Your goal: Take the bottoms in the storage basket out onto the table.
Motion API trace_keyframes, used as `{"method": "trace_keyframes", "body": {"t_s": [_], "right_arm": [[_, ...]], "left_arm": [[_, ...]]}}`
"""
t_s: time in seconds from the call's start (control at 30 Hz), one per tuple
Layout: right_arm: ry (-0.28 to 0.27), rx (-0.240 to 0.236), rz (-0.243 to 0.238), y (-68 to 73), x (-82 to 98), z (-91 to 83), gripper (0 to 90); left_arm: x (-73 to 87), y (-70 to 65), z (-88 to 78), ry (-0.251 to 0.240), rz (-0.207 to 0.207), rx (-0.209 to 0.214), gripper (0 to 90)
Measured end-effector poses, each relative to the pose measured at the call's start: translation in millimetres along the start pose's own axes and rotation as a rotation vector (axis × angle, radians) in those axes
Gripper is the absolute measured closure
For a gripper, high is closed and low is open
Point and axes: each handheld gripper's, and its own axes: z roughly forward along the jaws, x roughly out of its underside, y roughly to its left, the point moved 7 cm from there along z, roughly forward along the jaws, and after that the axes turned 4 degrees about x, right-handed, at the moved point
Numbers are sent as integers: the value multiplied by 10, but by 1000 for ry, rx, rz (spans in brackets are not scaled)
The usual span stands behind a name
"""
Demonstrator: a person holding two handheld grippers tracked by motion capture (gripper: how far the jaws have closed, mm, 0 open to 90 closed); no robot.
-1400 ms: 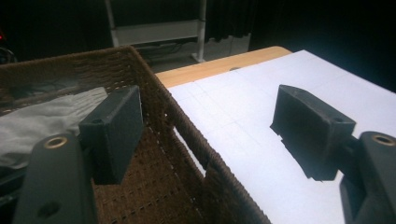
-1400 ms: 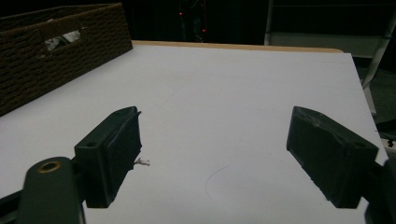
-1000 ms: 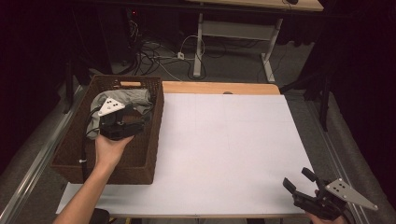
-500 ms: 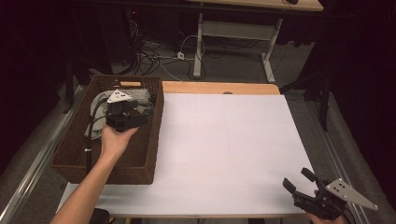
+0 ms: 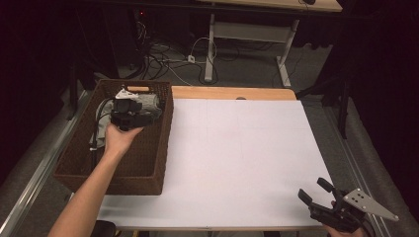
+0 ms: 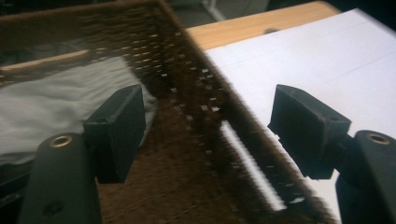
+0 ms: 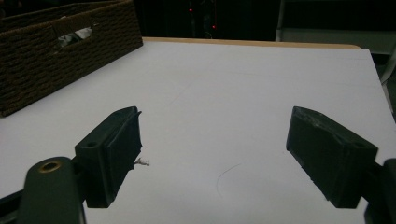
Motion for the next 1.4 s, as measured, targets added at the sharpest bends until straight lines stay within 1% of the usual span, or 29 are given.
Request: {"method": "trace_keyframes", "body": {"t_s": [0.03, 0.07, 0.13, 0.17, 0.23, 0.33, 0.43, 0.6, 0.63, 0.7, 0.77, 0.83, 0.9, 0.93, 0.97, 1.03, 1.1, 1.17, 1.2, 1.27, 1.3, 1.37, 1.4], "right_arm": [[1, 0, 2, 0, 0, 2, 187], [3, 2, 4, -3, 1, 4, 188], [2, 2, 5, -3, 0, 4, 188], [4, 6, 5, -4, 2, 6, 188], [4, 7, 6, -10, 3, 9, 188], [8, 6, 8, -17, 6, 18, 188], [9, 7, 6, -16, 7, 17, 188], [8, 7, 8, -15, 7, 16, 188], [10, 9, 6, -18, 9, 16, 188], [9, 9, 9, -22, 9, 19, 187], [13, 11, 0, -23, 14, 21, 188], [15, 14, -9, -20, 17, 23, 188], [18, 15, -15, -18, 19, 25, 188], [18, 15, -15, -18, 19, 25, 188], [17, 17, -16, -16, 18, 24, 188], [17, 19, -16, -17, 19, 23, 188], [20, 21, -15, -21, 20, 28, 188], [23, 21, -16, -23, 23, 33, 187], [22, 21, -16, -19, 22, 31, 188], [21, 21, -16, -16, 21, 27, 188], [21, 20, -17, -14, 21, 27, 187], [22, 19, -19, -14, 22, 29, 187], [22, 19, -19, -14, 23, 30, 188]], "left_arm": [[6, 38, 3, 12, 1, -17, 257], [13, 79, 4, 25, -7, -24, 257], [38, 167, -8, 52, -50, -42, 257], [46, 217, -14, 63, -61, -52, 256], [65, 320, -34, 78, -74, -83, 256], [90, 461, -67, 79, -124, -106, 256], [121, 583, -79, 91, -168, -118, 243], [157, 717, -76, 117, -201, -153, 241], [157, 735, -72, 120, -204, -156, 240], [146, 778, -47, 128, -234, -149, 212], [142, 793, -36, 134, -239, -150, 212], [123, 824, -2, 135, -239, -167, 212], [113, 844, 52, 145, -248, -160, 211], [112, 852, 81, 154, -255, -155, 211], [112, 861, 108, 166, -261, -147, 182], [111, 870, 149, 183, -270, -137, 182], [120, 885, 175, 211, -256, -142, 169], [138, 922, 169, 227, -248, -164, 162], [150, 946, 155, 233, -254, -173, 162], [174, 984, 124, 240, -282, -168, 162], [187, 998, 104, 251, -289, -170, 161], [219, 1030, 50, 265, -282, -193, 161], [219, 1030, 50, 265, -282, -193, 161]]}}
